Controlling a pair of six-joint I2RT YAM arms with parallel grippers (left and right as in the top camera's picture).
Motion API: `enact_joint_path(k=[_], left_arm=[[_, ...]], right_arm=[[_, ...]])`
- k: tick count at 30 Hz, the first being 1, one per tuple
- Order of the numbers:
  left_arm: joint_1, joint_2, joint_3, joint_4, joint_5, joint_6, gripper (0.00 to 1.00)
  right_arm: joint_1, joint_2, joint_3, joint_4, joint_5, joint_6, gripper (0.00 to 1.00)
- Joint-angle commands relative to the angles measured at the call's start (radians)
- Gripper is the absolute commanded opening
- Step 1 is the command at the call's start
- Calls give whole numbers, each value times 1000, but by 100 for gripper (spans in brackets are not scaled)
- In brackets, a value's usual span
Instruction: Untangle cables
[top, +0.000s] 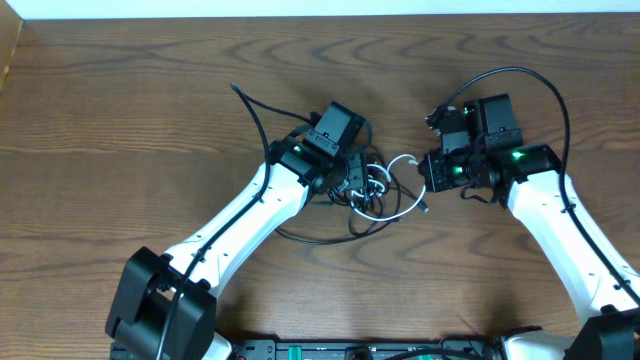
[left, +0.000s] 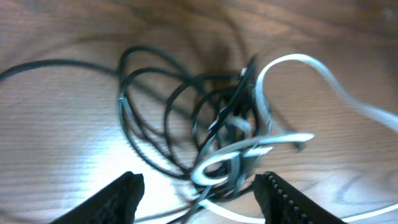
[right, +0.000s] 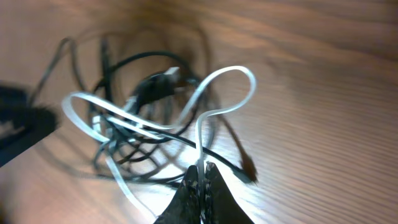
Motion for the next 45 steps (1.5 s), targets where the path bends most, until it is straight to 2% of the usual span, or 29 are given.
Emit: enact_joint_path(k=[1, 4, 18, 24, 30, 34, 45], left_arm=[[2, -6, 6, -25, -47, 40, 63], [1, -6, 6, -39, -54, 39, 64], [2, 62, 6, -5, -46, 40, 64], [2, 111, 6, 54, 12, 191, 65], [3, 131, 6, 69, 75, 306, 72], [6, 134, 5, 71, 92, 312, 78], [8, 140, -60, 139, 119, 327, 79]], right_arm=[[-13, -36, 10, -4, 182, 70, 1], [-14, -50, 10, -21, 286, 131, 1], [-14, -51, 10, -43, 269, 134, 1], [-14, -51, 10, -49, 268, 134, 1], [-14, -51, 10, -50, 268, 134, 1], [-14, -51, 10, -53, 268, 134, 1], [-14, -51, 10, -60, 268, 134, 1]])
